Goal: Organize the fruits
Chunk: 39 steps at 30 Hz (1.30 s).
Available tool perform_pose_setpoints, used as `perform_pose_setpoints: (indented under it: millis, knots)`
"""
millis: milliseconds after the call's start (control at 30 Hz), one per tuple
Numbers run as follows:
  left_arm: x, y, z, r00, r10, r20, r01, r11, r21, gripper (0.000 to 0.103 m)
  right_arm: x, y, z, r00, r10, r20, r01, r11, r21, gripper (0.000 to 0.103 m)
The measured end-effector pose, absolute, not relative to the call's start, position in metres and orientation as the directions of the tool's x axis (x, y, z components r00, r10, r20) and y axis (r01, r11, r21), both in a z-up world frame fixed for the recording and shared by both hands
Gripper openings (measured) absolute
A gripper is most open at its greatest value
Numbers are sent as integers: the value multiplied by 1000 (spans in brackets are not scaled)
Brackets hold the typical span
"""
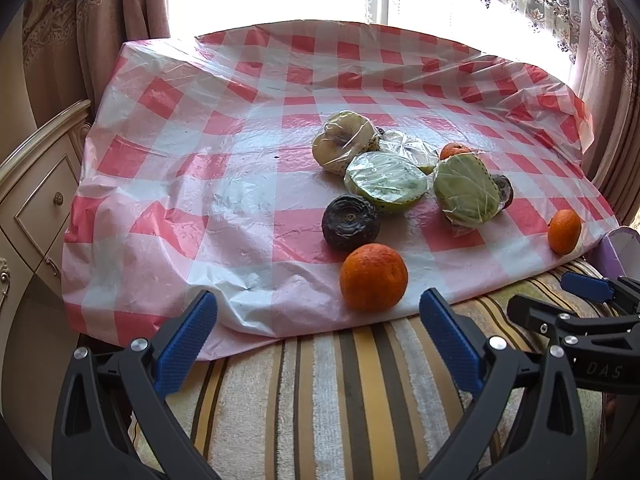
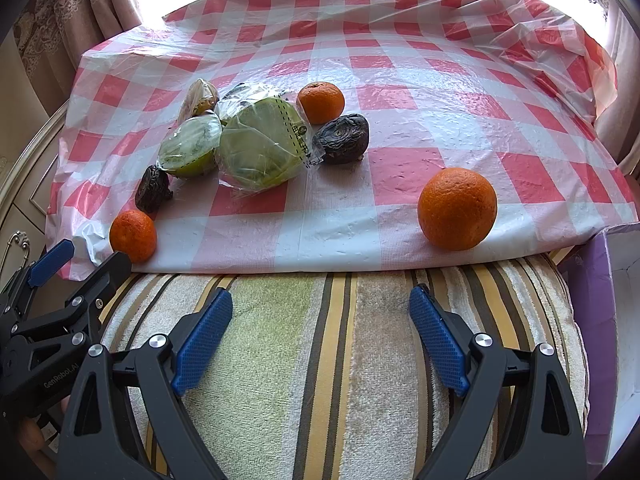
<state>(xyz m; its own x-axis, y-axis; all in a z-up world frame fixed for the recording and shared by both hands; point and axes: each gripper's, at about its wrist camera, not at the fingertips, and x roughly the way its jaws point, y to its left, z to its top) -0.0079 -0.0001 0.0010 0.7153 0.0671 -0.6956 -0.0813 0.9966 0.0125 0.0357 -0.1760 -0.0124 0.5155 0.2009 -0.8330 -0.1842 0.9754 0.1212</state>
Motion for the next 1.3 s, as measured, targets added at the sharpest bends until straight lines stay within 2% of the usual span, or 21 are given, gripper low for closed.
perform_pose_setpoints:
  millis: [1300]
  knots:
    - [-8, -5, -2, 720, 49, -692, -69, 998, -1, 101, 36, -176, -12, 517, 199, -832, -184, 976, 118, 87]
